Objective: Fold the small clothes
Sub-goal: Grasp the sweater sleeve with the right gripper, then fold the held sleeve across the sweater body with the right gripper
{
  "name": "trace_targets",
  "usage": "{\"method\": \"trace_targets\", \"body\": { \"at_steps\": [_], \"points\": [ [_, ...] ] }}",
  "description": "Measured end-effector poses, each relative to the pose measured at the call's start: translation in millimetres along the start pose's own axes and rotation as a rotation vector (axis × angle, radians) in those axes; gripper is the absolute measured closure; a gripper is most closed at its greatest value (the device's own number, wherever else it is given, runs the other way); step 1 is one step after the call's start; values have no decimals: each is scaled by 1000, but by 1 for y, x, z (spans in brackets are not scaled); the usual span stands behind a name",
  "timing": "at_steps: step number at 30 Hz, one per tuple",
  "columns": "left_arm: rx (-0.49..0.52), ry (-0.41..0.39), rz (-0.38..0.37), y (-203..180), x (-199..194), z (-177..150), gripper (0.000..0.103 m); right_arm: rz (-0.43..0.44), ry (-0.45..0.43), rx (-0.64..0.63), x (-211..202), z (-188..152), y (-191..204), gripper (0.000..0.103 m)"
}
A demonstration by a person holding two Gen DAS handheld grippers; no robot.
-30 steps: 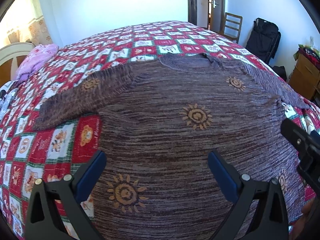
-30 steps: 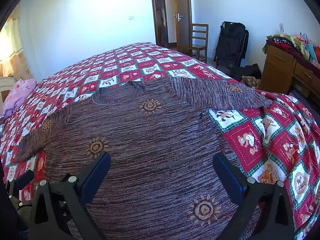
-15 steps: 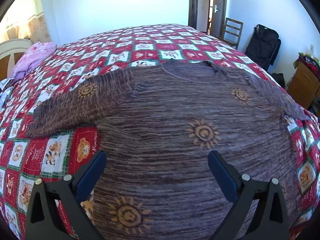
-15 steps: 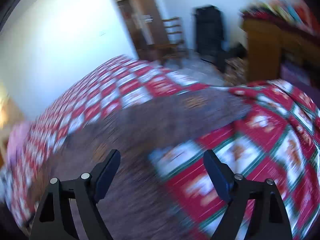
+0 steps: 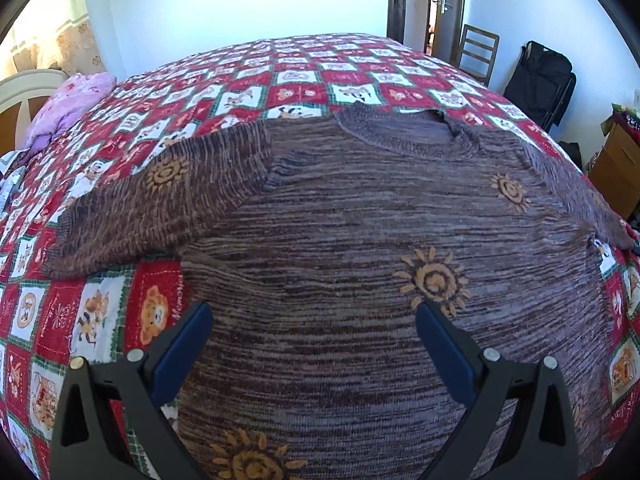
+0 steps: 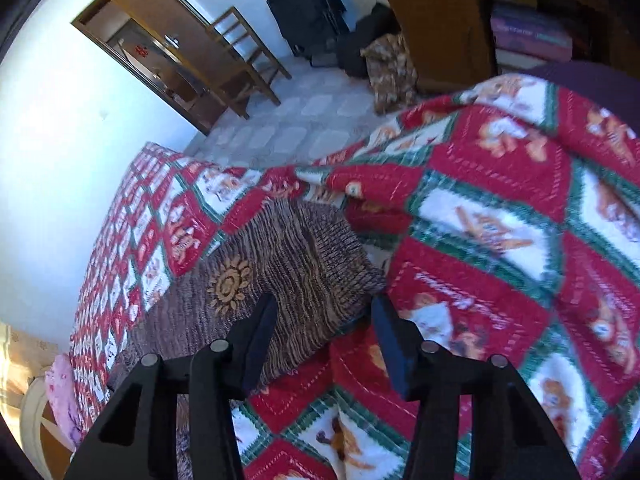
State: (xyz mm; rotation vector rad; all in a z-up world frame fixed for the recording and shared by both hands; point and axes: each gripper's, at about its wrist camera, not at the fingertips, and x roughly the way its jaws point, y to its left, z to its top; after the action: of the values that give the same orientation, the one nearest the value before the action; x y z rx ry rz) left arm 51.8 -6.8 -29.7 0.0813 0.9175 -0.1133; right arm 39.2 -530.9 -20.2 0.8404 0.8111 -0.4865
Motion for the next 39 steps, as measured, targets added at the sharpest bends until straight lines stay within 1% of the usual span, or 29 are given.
{"method": "trace_targets", "body": {
  "at_steps": [3, 5, 7, 9, 11, 12, 14, 17, 18, 19, 21, 23, 25, 28, 30, 32, 33, 35, 37, 39],
  "points": [
    [3, 1, -1, -1, 1, 0, 0, -9, 25, 38, 12, -1, 1, 56],
    [8, 8, 3, -3, 2, 0, 0, -23, 8, 44, 15, 1, 4, 56],
    [10, 13, 5, -3, 3, 1, 0, -30, -2, 40, 18, 2, 6, 61],
    [9, 11, 4, -3, 3, 1, 0, -65, -18, 18, 21, 2, 6, 86],
    [2, 12, 0, -2, 3, 1, 0, -84, -39, -20, 22, 1, 6, 93],
    [-1, 14, -3, -1, 3, 1, 0, -96, -45, -49, 22, 0, 8, 97],
    [-1, 13, -4, 1, 2, 1, 0, -134, -72, -118, 16, -3, 18, 98],
    [-7, -6, 1, 8, -5, 1, 0, -155, -162, -233, -10, -11, 48, 98],
    [-10, -10, 2, 10, -6, 1, 0, -148, -201, -299, -22, -17, 70, 98],
    [-17, -16, 5, 13, -9, 1, 0, -140, -220, -342, -30, -21, 85, 98],
    [-33, -26, 9, 20, -12, 2, 0, -96, -251, -451, -46, -36, 123, 98],
    [-56, -36, 12, 28, -16, 3, 0, -35, -257, -551, -58, -59, 165, 99],
    [-81, -46, 14, 38, -20, 3, 0, 37, -250, -649, -65, -92, 206, 99],
    [-108, -57, 27, 51, -23, 3, 0, 168, -192, -761, -65, -152, 253, 99],
    [-123, -59, 36, 59, -24, 3, 0, 228, -150, -834, -54, -197, 278, 99],
    [-140, -61, 42, 67, -24, 2, 0, 251, -115, -905, -34, -243, 296, 99],
    [-145, -62, 46, 71, -25, 1, 0, 265, -78, -935, -20, -269, 303, 99],
    [-151, -66, 57, 78, -26, -1, 0, 271, -39, -970, 0, -303, 306, 98],
    [-157, -65, 68, 85, -24, -3, 0, 250, -43, -1031, 16, -331, 306, 98],
    [-163, -59, 78, 90, -22, -5, 0, 223, -75, -1049, 25, -344, 302, 98]
  ]
}}
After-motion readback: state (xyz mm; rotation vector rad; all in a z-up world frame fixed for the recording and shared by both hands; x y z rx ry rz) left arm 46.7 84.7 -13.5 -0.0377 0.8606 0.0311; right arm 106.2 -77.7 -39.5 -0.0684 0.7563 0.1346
